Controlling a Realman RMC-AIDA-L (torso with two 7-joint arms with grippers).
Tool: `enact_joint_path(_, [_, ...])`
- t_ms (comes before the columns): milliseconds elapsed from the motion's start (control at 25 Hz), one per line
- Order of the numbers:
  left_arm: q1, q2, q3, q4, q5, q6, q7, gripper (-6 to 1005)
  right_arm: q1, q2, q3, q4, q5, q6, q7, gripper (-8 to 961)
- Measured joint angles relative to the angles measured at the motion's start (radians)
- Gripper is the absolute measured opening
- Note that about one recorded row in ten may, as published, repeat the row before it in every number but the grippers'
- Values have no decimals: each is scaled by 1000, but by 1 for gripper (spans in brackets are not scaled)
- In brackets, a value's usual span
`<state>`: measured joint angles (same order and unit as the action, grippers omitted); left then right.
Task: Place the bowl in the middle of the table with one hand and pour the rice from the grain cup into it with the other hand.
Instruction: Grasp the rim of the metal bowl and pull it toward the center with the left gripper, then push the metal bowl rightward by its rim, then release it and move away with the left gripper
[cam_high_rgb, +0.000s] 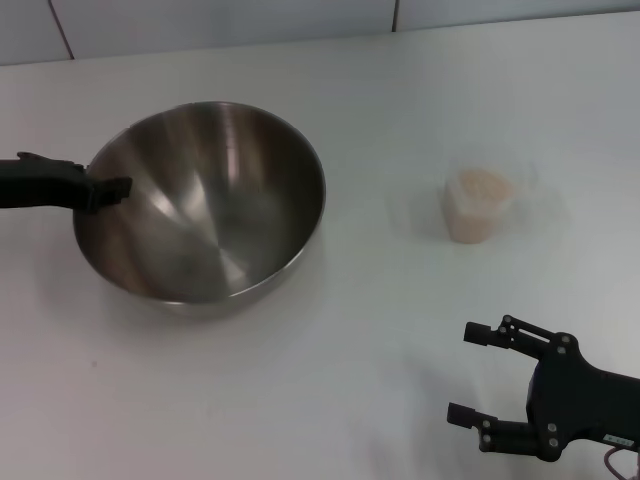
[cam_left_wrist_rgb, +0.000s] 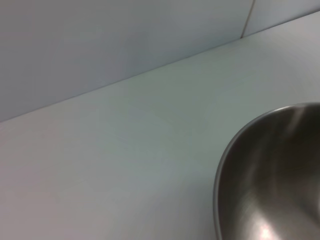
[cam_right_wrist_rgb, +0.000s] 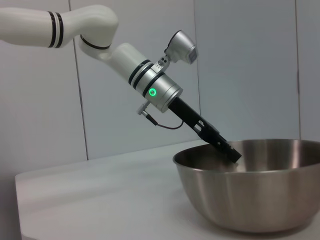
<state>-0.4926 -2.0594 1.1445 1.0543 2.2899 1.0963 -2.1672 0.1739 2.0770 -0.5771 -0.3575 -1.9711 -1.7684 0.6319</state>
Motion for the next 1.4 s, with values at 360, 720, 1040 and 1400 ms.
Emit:
enact_joint_path(360, [-31, -1, 0, -3, 13, 37, -17, 164, 1, 0, 0, 0, 0, 0, 0, 839])
enact_joint_path(720, [-99, -1, -95, -31, 4, 110, -16, 51, 1, 0, -1, 0, 0, 1, 0, 838])
enact_joint_path(1040, [-240, -7, -102, -158, -12, 70, 11, 35, 4, 0, -6, 0, 0, 2, 0, 838])
enact_joint_path(1400, [-352, -5, -98, -344, -4, -62, 40, 35, 6, 0, -7, 0, 0, 1, 0, 840])
